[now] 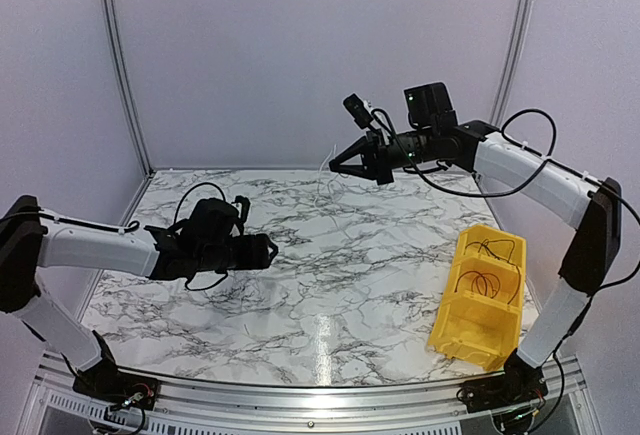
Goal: Untangle the cables
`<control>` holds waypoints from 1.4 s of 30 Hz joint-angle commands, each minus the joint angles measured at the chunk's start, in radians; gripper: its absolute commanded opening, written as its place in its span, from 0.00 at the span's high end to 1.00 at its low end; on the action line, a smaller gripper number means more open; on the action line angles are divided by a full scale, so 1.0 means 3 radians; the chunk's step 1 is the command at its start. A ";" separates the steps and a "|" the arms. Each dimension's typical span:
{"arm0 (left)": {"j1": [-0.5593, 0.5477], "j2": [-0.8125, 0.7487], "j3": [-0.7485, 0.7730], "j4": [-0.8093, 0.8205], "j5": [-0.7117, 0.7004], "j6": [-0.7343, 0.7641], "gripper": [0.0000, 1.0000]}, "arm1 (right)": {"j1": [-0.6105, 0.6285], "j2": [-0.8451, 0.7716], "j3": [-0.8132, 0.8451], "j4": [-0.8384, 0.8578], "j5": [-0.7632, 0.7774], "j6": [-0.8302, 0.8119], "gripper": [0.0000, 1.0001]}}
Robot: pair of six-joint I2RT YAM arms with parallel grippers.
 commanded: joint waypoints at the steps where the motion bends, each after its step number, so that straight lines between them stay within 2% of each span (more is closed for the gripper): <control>1: -0.0007 -0.0221 0.0271 -0.1984 0.0188 0.0305 0.23 | 0.0046 0.0104 0.0111 0.0018 -0.0008 -0.0010 1.00; 4: -0.0008 -0.0242 0.0417 -0.2600 0.0067 0.0524 0.20 | 0.0098 0.0167 0.0171 -0.0050 -0.0014 -0.0039 1.00; 7: -0.0009 -0.0213 0.0560 -0.2988 0.0183 0.0730 0.19 | 0.0146 0.0195 0.0215 -0.0103 0.0005 -0.0077 1.00; 9: -0.0010 -0.0276 0.0579 -0.2942 0.0645 0.0881 0.19 | 0.0168 0.0188 0.0215 -0.0127 0.0016 -0.0102 1.00; 11: -0.0022 -0.0287 0.0513 -0.2755 0.1809 0.1214 0.16 | 0.0180 0.0180 0.0209 -0.0149 0.0035 -0.0128 1.00; 12: -0.0052 -0.0262 0.0484 -0.2715 0.2278 0.1366 0.03 | 0.0179 0.0176 0.0205 -0.0151 0.0042 -0.0137 1.00; 16: -0.0060 -0.0285 0.0389 -0.2503 0.2737 0.1536 0.01 | 0.0183 0.0160 0.0189 -0.0152 0.0046 -0.0145 1.00; 19: 0.0138 -0.0298 0.0178 -0.2091 0.2869 0.1334 0.01 | 0.0188 0.0148 0.0174 -0.0156 0.0050 -0.0156 1.00; 20: 0.0215 -0.0246 0.0141 -0.2026 0.2726 0.1195 0.01 | 0.0192 0.0149 0.0169 -0.0161 0.0054 -0.0158 1.00; 21: 0.0251 -0.0159 0.0209 -0.2204 0.2247 0.1101 0.01 | 0.0194 0.0145 0.0168 -0.0167 0.0055 -0.0160 1.00; 22: 0.0238 -0.0015 0.0396 -0.2592 0.1704 0.1113 0.01 | 0.0195 0.0137 0.0161 -0.0173 0.0055 -0.0165 1.00; 23: 0.0209 0.0100 0.0593 -0.2969 0.1432 0.1198 0.01 | 0.0197 0.0126 0.0159 -0.0177 0.0055 -0.0168 1.00; 24: 0.0200 0.0106 0.0669 -0.3120 0.1479 0.1301 0.01 | 0.0196 0.0113 0.0147 -0.0169 0.0058 -0.0171 1.00; 26: 0.0218 -0.0111 0.0597 -0.2857 0.1436 0.1312 0.01 | 0.0207 0.0087 0.0107 -0.0137 0.0059 -0.0173 1.00; 27: 0.0220 -0.0144 0.0548 -0.2862 0.1050 0.1220 0.01 | 0.0210 0.0087 0.0105 -0.0133 0.0063 -0.0173 1.00; 28: 0.0239 -0.0017 0.0651 -0.3088 0.0864 0.1225 0.01 | 0.0212 0.0099 0.0118 -0.0132 0.0064 -0.0173 1.00; 29: 0.0256 0.0155 0.0826 -0.3303 0.1424 0.1480 0.01 | 0.0213 0.0114 0.0140 -0.0152 0.0056 -0.0171 1.00; 30: 0.0229 0.0202 0.0874 -0.3240 0.2380 0.1570 0.01 | 0.0212 0.0129 0.0158 -0.0169 0.0043 -0.0168 1.00; 31: 0.0109 0.0124 0.0855 -0.2957 0.3078 0.1496 0.01 | 0.0219 0.0133 0.0160 -0.0181 0.0036 -0.0171 1.00; 32: -0.0062 -0.0016 0.0880 -0.2771 0.3319 0.1457 0.01 | 0.0221 0.0123 0.0145 -0.0176 0.0041 -0.0173 1.00; 34: -0.0052 -0.0250 0.0916 -0.2620 0.3515 0.1489 0.01 | 0.0229 0.0093 0.0099 -0.0161 0.0067 -0.0190 1.00; 35: 0.0030 -0.0391 0.0880 -0.2541 0.3445 0.1422 0.01 | 0.0228 0.0075 0.0071 -0.0152 0.0082 -0.0204 1.00; 36: 0.0142 -0.0448 0.0837 -0.2521 0.3017 0.1310 0.01 | 0.0227 0.0058 0.0040 -0.0138 0.0104 -0.0212 1.00; 39: 0.0358 -0.0228 0.0945 -0.3103 0.0849 0.1068 0.01 | 0.0234 0.0051 0.0000 -0.0141 0.0148 -0.0240 1.00; 40: 0.0354 -0.0090 0.1007 -0.3316 0.0418 0.1095 0.01 | 0.0235 0.0056 0.0011 -0.0166 0.0151 -0.0251 1.00; 42: 0.0356 0.0022 0.0970 -0.3391 0.0346 0.1159 0.01 | 0.0232 0.0041 0.0020 -0.0199 0.0165 -0.0281 1.00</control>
